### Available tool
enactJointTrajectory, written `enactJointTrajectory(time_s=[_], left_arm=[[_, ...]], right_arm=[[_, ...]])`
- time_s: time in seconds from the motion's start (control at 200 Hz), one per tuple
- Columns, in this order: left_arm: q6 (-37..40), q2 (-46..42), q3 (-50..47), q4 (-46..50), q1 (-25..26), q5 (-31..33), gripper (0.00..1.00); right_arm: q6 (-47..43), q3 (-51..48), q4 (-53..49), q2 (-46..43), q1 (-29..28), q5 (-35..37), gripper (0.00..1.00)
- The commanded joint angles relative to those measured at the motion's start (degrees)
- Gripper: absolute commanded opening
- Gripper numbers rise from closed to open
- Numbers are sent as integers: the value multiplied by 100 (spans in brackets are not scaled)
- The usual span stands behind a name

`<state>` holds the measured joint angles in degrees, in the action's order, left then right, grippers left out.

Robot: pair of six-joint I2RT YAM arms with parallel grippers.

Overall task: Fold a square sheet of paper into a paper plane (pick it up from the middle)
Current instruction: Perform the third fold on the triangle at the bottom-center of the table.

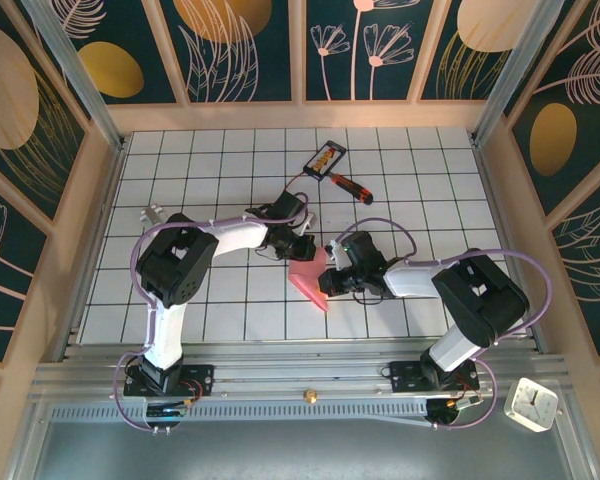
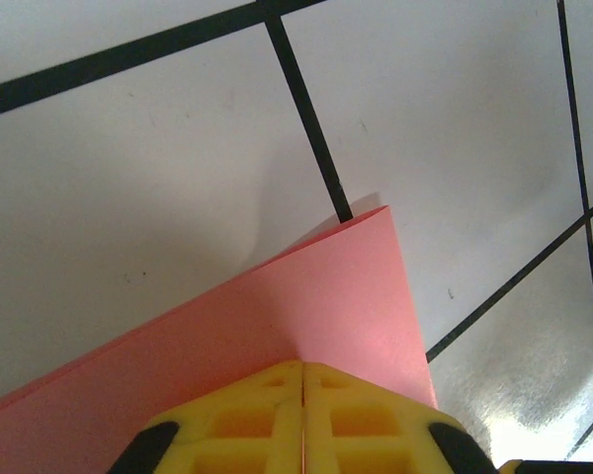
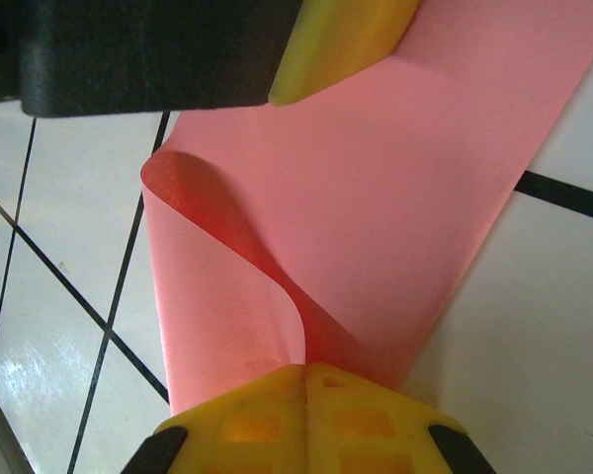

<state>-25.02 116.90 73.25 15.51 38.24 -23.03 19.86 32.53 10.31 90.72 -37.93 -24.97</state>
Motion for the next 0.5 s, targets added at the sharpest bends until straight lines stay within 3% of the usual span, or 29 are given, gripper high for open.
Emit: enactJointTrajectory(time_s=[0.0,0.185,0.295,0.365,0.495], left_arm=[[47,163,168,529,15,183,14],[-93,-121,415,570,9,370,26],[-369,-621,156,416,12,615,28],[-664,-1073,-254,161,15,653,24],[-1376,-1824,-1174,-503,85,344,8]], right_arm=[[-11,-164,-266,52,-48,321,1],[101,-299,-257,44,-92,387,1],[152,-342,-231,38,-118,414,0],[176,-361,-192,47,-132,414,0],[203,-353,-187,78,-157,419,0]])
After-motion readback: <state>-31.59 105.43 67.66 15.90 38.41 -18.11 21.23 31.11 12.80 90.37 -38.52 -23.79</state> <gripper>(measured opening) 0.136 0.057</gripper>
